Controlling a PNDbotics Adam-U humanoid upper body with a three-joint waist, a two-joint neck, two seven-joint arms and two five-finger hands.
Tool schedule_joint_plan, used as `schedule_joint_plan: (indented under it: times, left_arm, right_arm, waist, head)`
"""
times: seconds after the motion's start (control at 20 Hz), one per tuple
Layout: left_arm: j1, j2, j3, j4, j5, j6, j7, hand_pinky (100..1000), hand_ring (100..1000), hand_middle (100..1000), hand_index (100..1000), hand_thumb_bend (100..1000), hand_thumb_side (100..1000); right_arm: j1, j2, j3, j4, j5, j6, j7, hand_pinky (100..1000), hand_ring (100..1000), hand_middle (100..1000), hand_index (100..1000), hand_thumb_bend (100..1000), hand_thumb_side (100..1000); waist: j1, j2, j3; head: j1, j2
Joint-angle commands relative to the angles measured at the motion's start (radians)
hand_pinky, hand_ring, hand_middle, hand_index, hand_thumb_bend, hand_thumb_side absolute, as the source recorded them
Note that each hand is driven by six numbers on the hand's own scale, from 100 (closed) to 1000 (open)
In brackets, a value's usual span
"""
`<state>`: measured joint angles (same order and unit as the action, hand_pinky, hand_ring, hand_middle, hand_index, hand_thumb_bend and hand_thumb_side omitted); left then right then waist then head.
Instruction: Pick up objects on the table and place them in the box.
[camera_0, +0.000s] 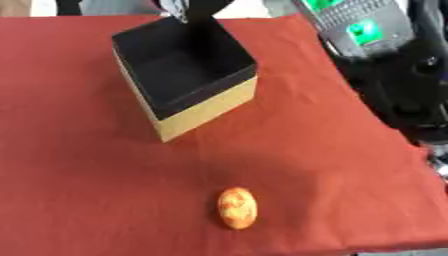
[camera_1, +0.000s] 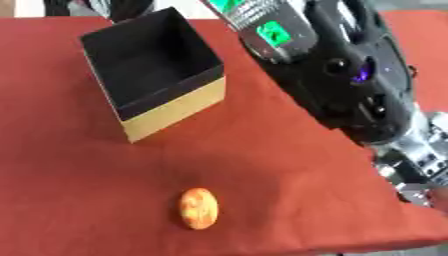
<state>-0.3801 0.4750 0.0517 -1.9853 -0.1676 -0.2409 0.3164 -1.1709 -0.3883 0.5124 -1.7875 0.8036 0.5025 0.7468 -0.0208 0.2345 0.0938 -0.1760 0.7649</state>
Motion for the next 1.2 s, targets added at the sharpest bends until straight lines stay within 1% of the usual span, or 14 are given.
schedule_joint_plan:
  times: [0.05,0.1,0.15,0.25,0.65,0.8,0.9,0.95,1.0,1.05,1.1,1.2]
  left_arm:
    - [-0.015,0.014,0.001,-0.015,0.007,-0.002,-0.004,620,932,795,861,100,384]
    - [-0.015,0.014,0.002,-0.015,0.007,-0.002,-0.005,620,932,795,861,100,384]
    - [-0.014,0.014,0.002,-0.015,0.007,-0.002,-0.005,620,932,795,861,100,384]
    - [-0.014,0.014,0.002,-0.015,0.006,-0.002,-0.005,620,933,795,861,100,385]
    - [-0.011,0.015,0.003,-0.015,0.004,0.0,-0.01,619,933,796,861,100,380]
    - [-0.01,0.015,0.003,-0.015,0.004,0.001,-0.012,619,933,796,861,100,380]
    - [-0.009,0.015,0.003,-0.015,0.003,0.002,-0.012,619,934,796,861,100,379]
    - [-0.009,0.015,0.003,-0.015,0.003,0.002,-0.013,619,934,796,861,100,379]
    - [-0.009,0.015,0.003,-0.015,0.003,0.002,-0.013,619,934,796,861,100,378]
    - [-0.009,0.015,0.003,-0.015,0.003,0.003,-0.014,619,934,796,861,100,376]
    - [-0.009,0.015,0.003,-0.015,0.002,0.003,-0.015,619,934,796,861,100,375]
    - [-0.01,0.015,0.003,-0.015,0.002,0.003,-0.016,619,933,796,861,100,374]
  right_arm:
    - [-0.018,0.01,0.004,0.045,-0.006,0.122,0.104,479,406,406,523,100,127]
    - [-0.016,0.011,0.007,0.056,-0.007,0.12,0.103,479,406,406,523,100,127]
    - [-0.014,0.01,0.009,0.065,-0.007,0.117,0.104,491,415,412,526,100,154]
    - [-0.009,0.006,0.014,0.074,-0.001,0.111,0.112,499,423,415,529,100,176]
    - [0.0,-0.008,0.013,0.077,0.046,0.104,0.156,510,435,419,527,100,267]
    - [0.003,-0.011,0.016,0.08,0.05,0.102,0.16,513,440,421,529,100,297]
    - [0.005,-0.014,0.02,0.088,0.053,0.102,0.16,540,462,435,542,100,350]
    - [0.005,-0.014,0.023,0.095,0.054,0.1,0.16,571,484,453,560,100,390]
    - [0.006,-0.014,0.026,0.103,0.053,0.098,0.16,591,500,465,575,100,409]
    - [0.007,-0.013,0.031,0.112,0.053,0.095,0.16,626,551,502,618,106,438]
    - [0.008,-0.012,0.037,0.127,0.054,0.09,0.16,639,571,517,632,119,467]
    - [0.008,-0.01,0.051,0.167,0.081,0.073,0.16,676,628,553,664,190,478]
  waist:
    - [0.003,-0.015,0.002]
    - [0.003,-0.015,0.003]
    - [0.002,-0.014,0.002]
    - [0.002,-0.014,0.001]
    - [0.006,-0.013,-0.005]
    - [0.006,-0.013,-0.006]
    - [0.006,-0.013,-0.006]
    - [0.006,-0.014,-0.006]
    - [0.005,-0.014,-0.006]
    - [0.005,-0.014,-0.007]
    - [0.005,-0.014,-0.006]
    - [0.005,-0.015,-0.006]
  head:
    - [0.001,0.005]
    - [0.002,0.005]
    - [0.003,0.005]
    - [0.006,0.005]
    - [0.011,0.005]
    - [0.011,0.005]
    - [0.011,0.005]
    - [0.01,0.005]
    - [0.01,0.005]
    - [0.01,0.005]
    - [0.01,0.005]
    - [0.009,0.005]
